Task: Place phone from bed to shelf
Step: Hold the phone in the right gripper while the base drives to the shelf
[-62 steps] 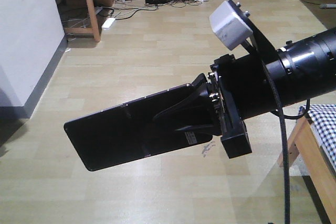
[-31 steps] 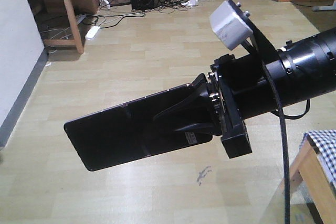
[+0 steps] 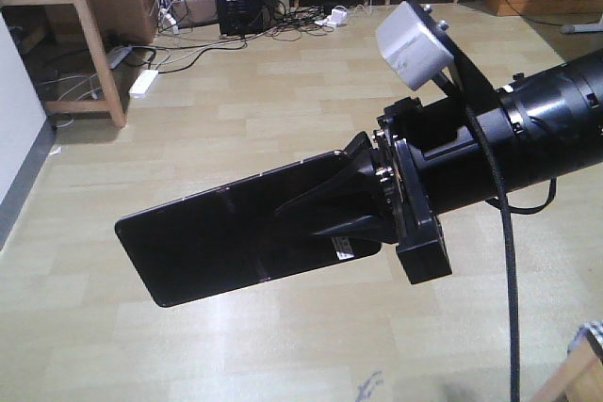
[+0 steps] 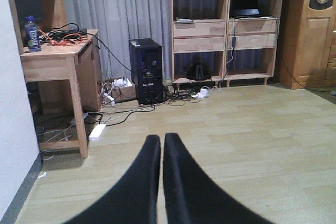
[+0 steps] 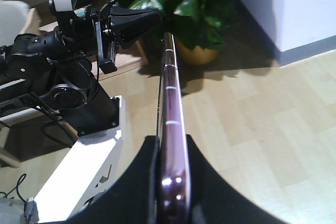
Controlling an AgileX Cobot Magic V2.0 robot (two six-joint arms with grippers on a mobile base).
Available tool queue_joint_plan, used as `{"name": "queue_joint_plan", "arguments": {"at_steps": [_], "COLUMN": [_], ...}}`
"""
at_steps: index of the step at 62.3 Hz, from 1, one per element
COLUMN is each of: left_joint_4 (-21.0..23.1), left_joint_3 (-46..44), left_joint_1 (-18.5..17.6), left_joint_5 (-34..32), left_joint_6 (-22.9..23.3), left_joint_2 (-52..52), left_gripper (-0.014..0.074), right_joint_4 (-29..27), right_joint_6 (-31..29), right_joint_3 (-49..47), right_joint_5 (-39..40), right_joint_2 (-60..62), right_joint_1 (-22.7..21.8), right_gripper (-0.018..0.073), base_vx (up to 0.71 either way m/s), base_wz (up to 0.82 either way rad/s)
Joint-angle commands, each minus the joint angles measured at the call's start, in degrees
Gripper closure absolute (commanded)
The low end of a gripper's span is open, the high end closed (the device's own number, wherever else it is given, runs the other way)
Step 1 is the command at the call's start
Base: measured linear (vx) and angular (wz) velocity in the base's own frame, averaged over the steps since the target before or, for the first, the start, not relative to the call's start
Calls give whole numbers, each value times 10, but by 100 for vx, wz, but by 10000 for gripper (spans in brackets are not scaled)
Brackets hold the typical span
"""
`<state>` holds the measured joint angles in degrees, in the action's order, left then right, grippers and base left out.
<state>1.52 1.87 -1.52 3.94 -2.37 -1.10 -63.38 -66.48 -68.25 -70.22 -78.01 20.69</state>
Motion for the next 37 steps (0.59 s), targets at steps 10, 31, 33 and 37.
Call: {"name": "queue_joint_plan", "arguments": {"at_steps": [10,31,33,37], "left_joint_4": [6,6,6,6], "left_joint_3": [-14,-14,-14,-14], "left_joint_1": [1,1,1,1], "left_joint_5": [-43,-43,-43,-43], "left_joint_6": [5,5,5,5], "left_joint_2": [-3,-3,-3,-3], "left_gripper": [595,595,595,595], "right_joint_4": [-48,-48,-48,-48], "right_joint_6": [-1,-1,-1,-1], "right_joint_3": [-16,-16,-16,-16], "right_joint_5": [-34,-34,-34,-34], "right_joint_2": [19,19,19,19], "right_joint_1": [-2,-2,-2,-2], "right_gripper": [562,562,562,562], "base_vx": [48,47,47,48], "base_wz": [-5,-15,-25,-28]}}
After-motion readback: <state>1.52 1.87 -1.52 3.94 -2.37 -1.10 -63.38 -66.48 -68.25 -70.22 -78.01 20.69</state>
